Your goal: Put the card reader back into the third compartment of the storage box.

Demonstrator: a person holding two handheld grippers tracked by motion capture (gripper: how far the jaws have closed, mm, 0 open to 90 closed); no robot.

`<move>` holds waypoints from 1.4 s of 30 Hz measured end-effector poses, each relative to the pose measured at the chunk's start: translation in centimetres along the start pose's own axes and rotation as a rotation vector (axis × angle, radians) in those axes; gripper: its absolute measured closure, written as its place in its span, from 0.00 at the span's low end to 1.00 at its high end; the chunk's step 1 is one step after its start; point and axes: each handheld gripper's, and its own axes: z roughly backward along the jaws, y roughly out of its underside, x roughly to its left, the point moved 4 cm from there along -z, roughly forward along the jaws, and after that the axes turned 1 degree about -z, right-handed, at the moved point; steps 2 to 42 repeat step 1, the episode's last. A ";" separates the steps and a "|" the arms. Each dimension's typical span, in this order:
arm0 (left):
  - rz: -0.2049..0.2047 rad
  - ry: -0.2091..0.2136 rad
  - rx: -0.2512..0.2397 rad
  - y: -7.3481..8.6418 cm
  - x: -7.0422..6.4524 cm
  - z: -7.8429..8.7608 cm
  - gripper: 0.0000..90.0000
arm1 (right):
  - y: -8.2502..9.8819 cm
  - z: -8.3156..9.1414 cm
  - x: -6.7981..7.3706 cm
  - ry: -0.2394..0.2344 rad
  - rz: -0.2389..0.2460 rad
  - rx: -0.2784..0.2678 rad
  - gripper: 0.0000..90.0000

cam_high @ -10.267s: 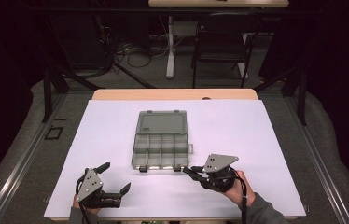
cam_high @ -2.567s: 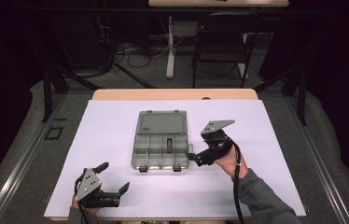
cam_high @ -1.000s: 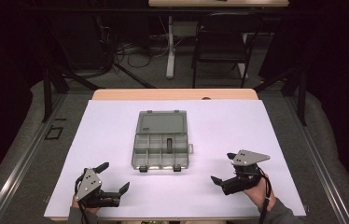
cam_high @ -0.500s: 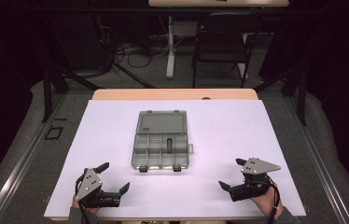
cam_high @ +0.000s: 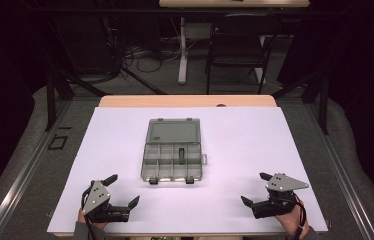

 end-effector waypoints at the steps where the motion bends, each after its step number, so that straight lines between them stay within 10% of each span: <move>1: 0.001 0.001 0.001 0.0 0.0 0.0 0.00 | 0.0 0.1 0.0 0.001 0.001 -0.002 0.00; 42: 0.001 0.001 0.001 0.0 0.0 0.0 0.00 | 0.0 0.1 0.0 0.001 0.001 -0.002 0.00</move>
